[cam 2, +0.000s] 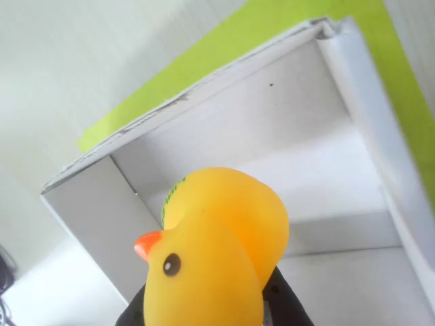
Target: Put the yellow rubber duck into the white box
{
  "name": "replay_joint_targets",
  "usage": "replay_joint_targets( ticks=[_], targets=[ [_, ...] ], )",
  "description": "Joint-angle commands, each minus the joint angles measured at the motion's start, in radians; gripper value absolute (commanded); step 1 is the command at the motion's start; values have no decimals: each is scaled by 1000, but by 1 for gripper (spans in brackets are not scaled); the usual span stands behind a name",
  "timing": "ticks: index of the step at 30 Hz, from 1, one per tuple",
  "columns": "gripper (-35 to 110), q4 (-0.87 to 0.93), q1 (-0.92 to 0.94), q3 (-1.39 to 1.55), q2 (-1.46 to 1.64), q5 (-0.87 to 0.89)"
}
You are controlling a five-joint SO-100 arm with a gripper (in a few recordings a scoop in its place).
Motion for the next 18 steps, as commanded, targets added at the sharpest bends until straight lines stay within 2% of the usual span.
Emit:
replay_joint_targets(
  ticks=[1, 5, 10, 18],
  targets=[
    [13, 17, -15, -127, 6, -35],
    [24, 14, -20, -127, -3, -80],
    [30, 11, -23, -130, 0, -95],
    [28, 14, -48, -83, 120, -91]
  ],
)
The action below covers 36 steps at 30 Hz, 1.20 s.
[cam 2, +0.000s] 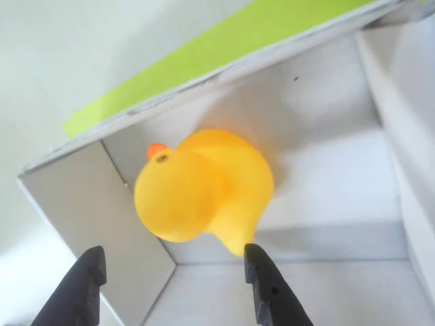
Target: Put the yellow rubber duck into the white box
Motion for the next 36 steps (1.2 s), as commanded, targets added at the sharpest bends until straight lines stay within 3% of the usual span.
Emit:
replay_joint_targets(
  ticks=[1, 7, 10, 15, 18, 25, 31, 36],
  targets=[
    [27, 15, -35, -44, 201, 8],
    [1, 87, -140, -26, 623, 190],
    [0, 12, -239, 86, 882, 273],
    [0, -331, -483, 676, 1411, 311],
    [0, -405, -629, 1071, 1712, 341],
    [0, -319, -778, 1589, 1960, 462],
    [0, -107, -842, 1677, 2043, 551],
    [0, -34, -861, 1710, 2126, 561]
  ],
)
